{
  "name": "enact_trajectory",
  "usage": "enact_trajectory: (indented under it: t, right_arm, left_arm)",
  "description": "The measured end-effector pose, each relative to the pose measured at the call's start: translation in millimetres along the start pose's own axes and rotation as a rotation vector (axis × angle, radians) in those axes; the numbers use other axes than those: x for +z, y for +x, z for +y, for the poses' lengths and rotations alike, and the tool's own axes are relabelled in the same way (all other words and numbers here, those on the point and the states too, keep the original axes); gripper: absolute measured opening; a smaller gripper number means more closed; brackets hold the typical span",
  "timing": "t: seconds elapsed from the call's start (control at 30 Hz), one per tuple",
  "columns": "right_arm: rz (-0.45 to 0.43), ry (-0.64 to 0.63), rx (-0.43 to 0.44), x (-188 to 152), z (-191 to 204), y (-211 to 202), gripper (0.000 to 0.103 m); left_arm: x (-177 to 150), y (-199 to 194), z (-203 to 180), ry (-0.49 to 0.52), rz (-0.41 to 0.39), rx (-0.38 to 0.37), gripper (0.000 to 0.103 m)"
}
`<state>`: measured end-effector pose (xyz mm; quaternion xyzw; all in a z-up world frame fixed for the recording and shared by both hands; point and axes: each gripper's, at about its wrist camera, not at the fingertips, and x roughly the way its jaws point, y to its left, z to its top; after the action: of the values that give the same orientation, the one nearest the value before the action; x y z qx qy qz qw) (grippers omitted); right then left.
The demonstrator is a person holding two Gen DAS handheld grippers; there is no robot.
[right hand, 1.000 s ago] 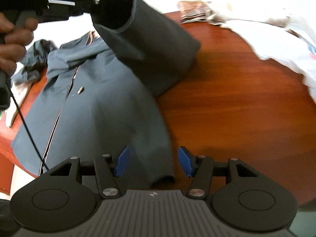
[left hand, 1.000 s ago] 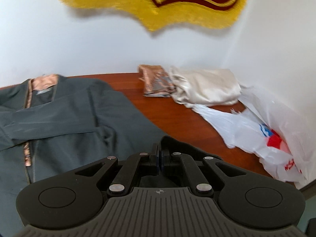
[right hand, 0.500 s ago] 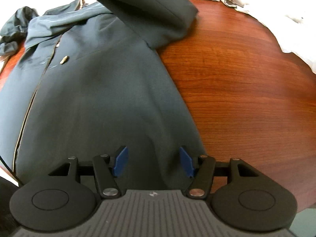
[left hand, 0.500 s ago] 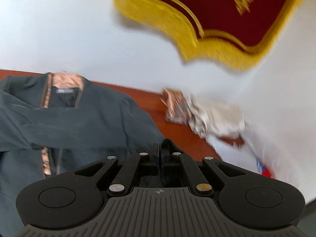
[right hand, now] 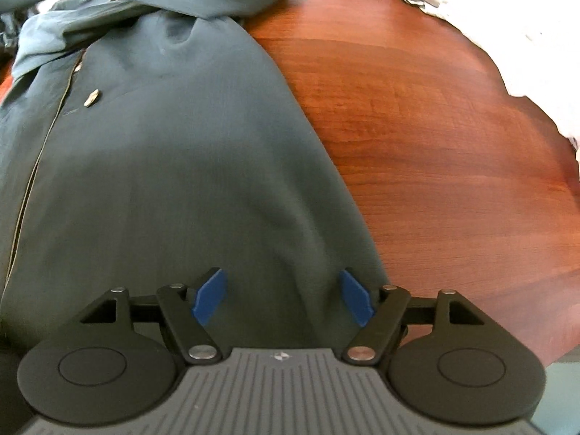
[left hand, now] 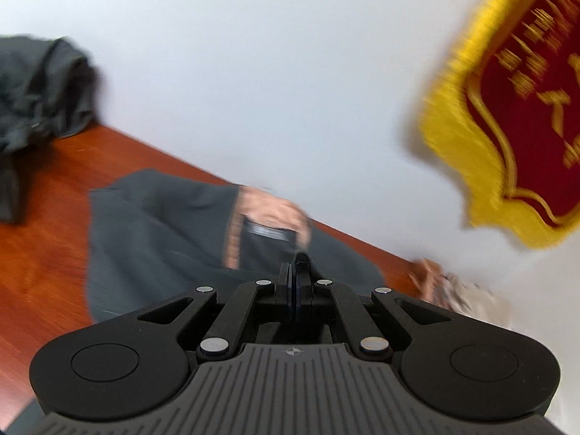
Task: Fold clothes
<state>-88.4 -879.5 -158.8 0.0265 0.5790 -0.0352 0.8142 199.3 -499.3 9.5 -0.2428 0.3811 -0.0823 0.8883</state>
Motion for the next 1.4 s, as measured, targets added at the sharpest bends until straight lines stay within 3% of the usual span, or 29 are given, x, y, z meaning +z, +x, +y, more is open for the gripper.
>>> enact_trajectory:
  t: [0.23, 0.53, 0.63, 0.7, 0.77, 0.83, 1.13, 1.4]
  right_arm:
    - [0.041, 0.048, -0.031, 6, 4, 3, 0.078]
    - [0.063, 0.092, -0.063, 8, 12, 4, 0.078]
    - [0.069, 0.096, -0.070, 12, 13, 6, 0.078]
    - [0.071, 0.097, -0.074, 13, 14, 5, 0.078]
    - [0.074, 0.096, -0.079, 13, 16, 5, 0.078]
    - [0.076, 0.092, -0.081, 14, 16, 6, 0.078]
    - [0.076, 0.082, -0.085, 16, 14, 7, 0.080]
    - [0.068, 0.081, -0.084, 15, 14, 6, 0.081]
  left_arm:
    - [21, 23, 73, -0.054, 0.055, 0.055, 0.002]
    - [17, 59, 102, -0.037, 0.126, 0.069, 0.003]
    - [17, 68, 109, -0.023, 0.140, 0.081, 0.012]
    - [17, 71, 113, -0.024, 0.147, 0.087, 0.021]
    - [16, 71, 116, -0.026, 0.150, 0.092, 0.039]
    - [17, 69, 120, -0.032, 0.147, 0.094, 0.044]
    - [15, 48, 134, -0.017, 0.137, 0.089, 0.052]
    - [1, 28, 119, 0.138, 0.151, 0.059, 0.052]
